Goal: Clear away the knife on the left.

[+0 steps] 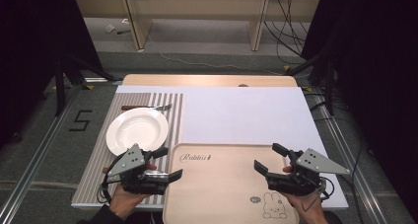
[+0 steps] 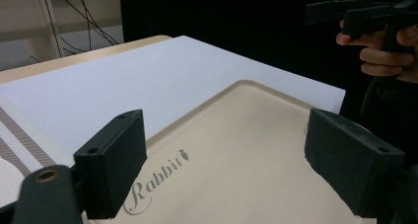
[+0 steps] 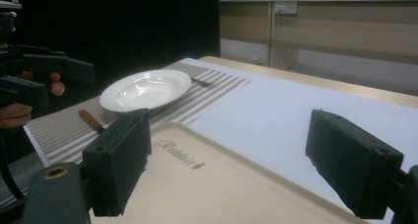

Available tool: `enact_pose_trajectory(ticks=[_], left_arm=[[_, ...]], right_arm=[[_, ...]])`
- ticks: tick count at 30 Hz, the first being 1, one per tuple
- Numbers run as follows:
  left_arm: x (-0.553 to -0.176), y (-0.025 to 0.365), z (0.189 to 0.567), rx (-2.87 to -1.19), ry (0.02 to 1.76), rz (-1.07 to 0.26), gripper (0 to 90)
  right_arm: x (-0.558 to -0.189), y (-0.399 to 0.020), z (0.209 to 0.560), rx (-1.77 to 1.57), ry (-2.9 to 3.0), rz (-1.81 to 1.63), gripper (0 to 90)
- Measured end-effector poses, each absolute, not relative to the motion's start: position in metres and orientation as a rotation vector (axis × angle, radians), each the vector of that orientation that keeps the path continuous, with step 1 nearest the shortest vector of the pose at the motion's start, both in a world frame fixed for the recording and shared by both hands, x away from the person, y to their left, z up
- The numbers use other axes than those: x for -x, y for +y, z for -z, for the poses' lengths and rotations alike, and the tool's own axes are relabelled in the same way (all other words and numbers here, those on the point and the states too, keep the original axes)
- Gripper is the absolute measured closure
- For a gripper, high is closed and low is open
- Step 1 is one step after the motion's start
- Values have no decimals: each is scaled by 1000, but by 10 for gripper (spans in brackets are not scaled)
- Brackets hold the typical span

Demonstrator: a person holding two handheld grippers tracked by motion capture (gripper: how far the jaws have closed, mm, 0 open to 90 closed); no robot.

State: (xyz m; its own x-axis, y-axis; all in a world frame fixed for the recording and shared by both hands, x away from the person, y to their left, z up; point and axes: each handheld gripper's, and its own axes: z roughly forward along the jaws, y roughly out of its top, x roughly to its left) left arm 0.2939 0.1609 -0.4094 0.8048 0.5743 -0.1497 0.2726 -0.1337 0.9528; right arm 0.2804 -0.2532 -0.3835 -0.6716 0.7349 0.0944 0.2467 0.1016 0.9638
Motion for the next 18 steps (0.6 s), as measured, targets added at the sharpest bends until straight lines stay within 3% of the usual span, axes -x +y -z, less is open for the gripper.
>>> enact_pose_trajectory(ticks=[18], left_arm=[[-301,169,409,-1782,654,-238,160]], right_arm=[[-281,-254,383,-966,1976,-1613,185]])
